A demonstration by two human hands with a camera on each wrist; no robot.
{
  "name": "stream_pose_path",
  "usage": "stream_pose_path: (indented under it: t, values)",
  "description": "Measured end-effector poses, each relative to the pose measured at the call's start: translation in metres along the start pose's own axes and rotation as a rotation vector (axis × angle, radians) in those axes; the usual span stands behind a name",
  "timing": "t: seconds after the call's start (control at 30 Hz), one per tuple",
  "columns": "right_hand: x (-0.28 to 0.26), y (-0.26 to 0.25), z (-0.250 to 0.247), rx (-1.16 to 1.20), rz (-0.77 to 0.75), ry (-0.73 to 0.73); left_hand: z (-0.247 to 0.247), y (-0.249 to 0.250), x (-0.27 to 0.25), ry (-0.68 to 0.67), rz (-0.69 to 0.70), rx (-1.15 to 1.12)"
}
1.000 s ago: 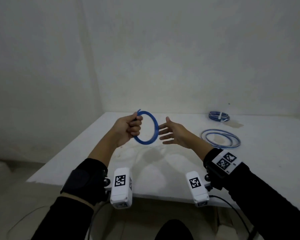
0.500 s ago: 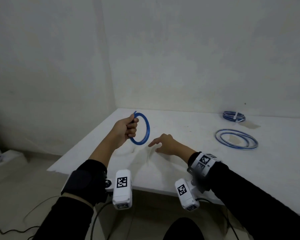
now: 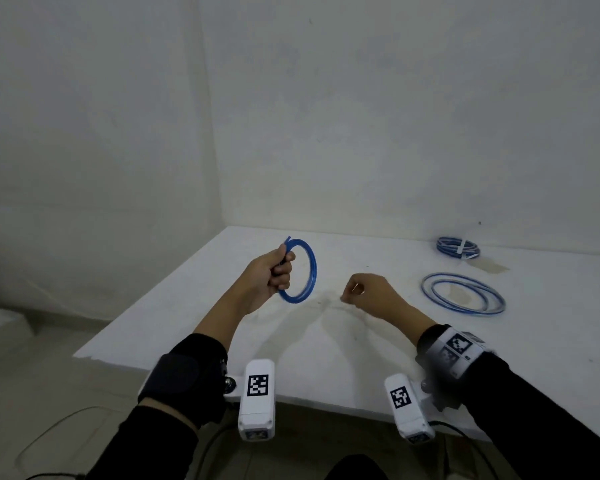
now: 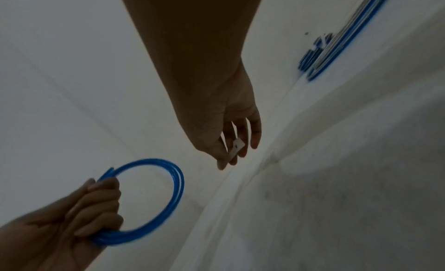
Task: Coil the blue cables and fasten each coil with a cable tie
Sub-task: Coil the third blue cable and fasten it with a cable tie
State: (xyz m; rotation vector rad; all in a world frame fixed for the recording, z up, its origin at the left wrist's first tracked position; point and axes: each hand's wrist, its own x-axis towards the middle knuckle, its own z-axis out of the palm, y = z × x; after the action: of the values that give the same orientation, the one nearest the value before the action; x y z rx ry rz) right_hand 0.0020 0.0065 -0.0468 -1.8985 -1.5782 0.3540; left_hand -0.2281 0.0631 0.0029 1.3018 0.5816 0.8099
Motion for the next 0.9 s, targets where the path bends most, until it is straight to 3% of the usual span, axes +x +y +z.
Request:
stream_pose_path:
  t: [0.1, 0.17, 0.57, 0.9]
  values:
    - [-0.01, 0.011, -0.031, 0.153, 0.005, 0.259, 0.017, -0.004, 0.012, -0.007, 0.034, 0.021]
    - [-0.021, 0.013, -0.049, 0.25, -0.03, 0.325, 0.031, -0.007, 0.021, -0.006, 0.057, 0.073]
    - [-0.045, 0.015, -0.084, 0.353, -0.038, 0.318, 0.125, -0.021, 0.045, -0.156, 0.015, 0.071]
    - [-0.046, 0.008, -0.086, 0.489, -0.006, 0.214, 0.132, -0.022, 0.041, -0.266, -0.062, 0.112]
